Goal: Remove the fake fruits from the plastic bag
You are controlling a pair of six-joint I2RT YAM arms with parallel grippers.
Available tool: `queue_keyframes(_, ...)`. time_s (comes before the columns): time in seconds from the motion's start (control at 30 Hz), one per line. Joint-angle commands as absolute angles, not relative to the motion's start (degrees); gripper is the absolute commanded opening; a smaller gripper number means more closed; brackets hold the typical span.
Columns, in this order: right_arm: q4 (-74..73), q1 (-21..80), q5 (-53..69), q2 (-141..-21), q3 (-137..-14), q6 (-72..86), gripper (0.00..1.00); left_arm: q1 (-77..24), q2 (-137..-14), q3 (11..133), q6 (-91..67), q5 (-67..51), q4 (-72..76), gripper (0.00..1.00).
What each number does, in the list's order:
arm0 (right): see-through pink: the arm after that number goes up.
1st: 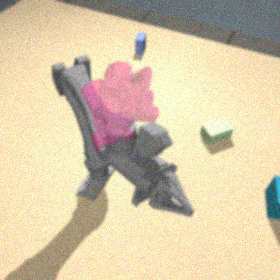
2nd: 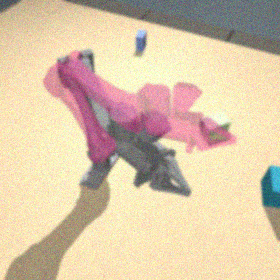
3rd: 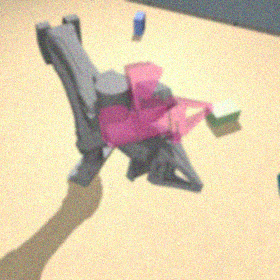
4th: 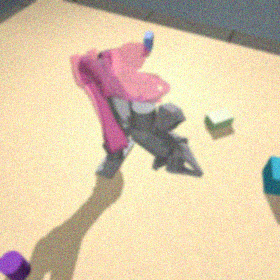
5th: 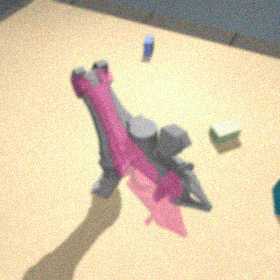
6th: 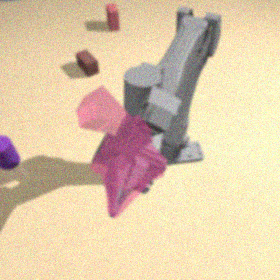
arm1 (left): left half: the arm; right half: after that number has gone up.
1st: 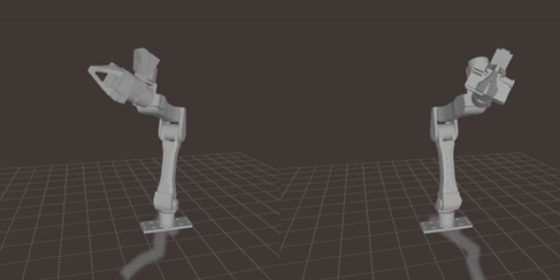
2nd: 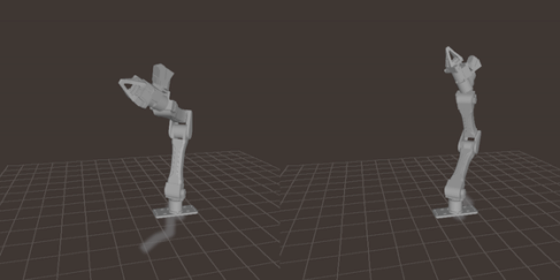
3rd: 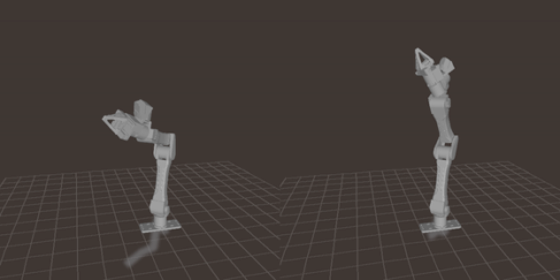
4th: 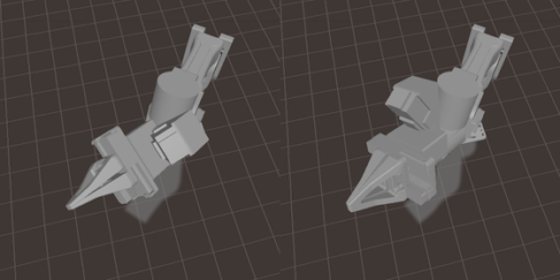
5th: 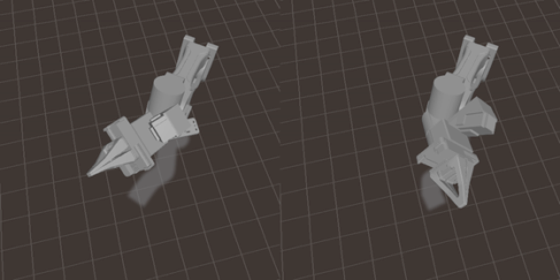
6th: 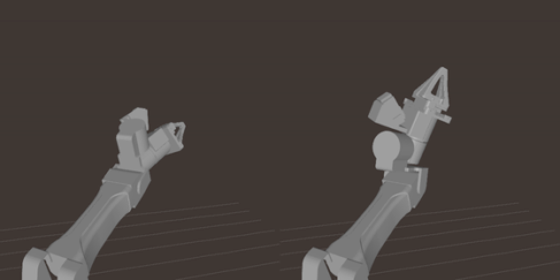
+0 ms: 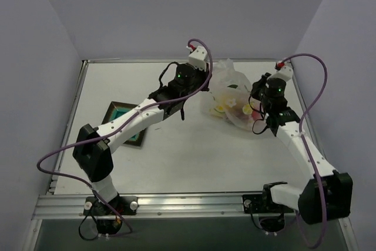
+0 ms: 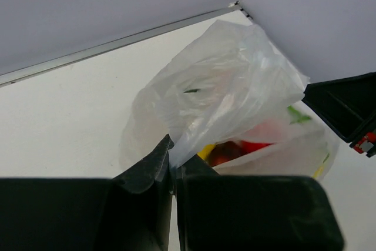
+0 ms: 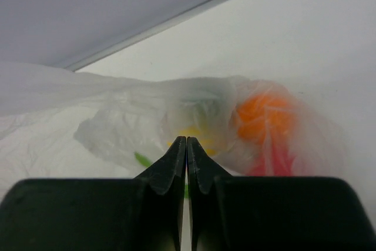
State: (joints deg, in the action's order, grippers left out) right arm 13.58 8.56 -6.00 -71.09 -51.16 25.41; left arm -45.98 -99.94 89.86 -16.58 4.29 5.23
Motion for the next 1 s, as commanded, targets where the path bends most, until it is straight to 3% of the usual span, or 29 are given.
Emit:
queue_keyframes(0.0,17.1,8.4,-12.1,-63.2,-47.9,28.1,0.0,-46.5,-95.5,87.9,-20.6,2.9,9.8,0.03)
queue_keyframes(0.17,15.3,6.6,-17.7,-54.0,-31.8,35.1,0.0,-46.5,-95.3,80.1,-25.7,3.2,13.2,0.02)
queue_keyframes(0.27,15.4,5.1,-13.6,-52.4,-24.9,39.3,0.0,-46.6,-96.2,76.6,-30.3,4.9,15.1,0.02)
queue_keyframes(0.43,17.0,5.5,-8.8,-50.5,-23.7,36.0,0.0,-46.6,-97.6,70.1,-33.9,5.5,19.1,0.02)
queue_keyframes(0.6,15.9,11.8,-1.2,-46.5,-32.1,26.3,0.32,-46.4,-95.5,65.7,-33.9,6.8,23.1,0.02)
queue_keyframes(0.63,15.3,15.7,-1.0,-46.9,-33.3,25.3,0.44,-46.4,-94.6,64.7,-33.8,6.8,24.2,0.02)
queue_keyframes(0.73,13.1,22.5,2.7,-51.8,-38.0,21.7,0.6,-46.2,-93.1,63.2,-34.1,6.3,26.3,0.02)
queue_keyframes(0.97,13.1,32.9,0.2,-65.9,-43.6,17.7,0.7,-45.8,-89.5,59.2,-35.2,5.1,29.6,0.02)
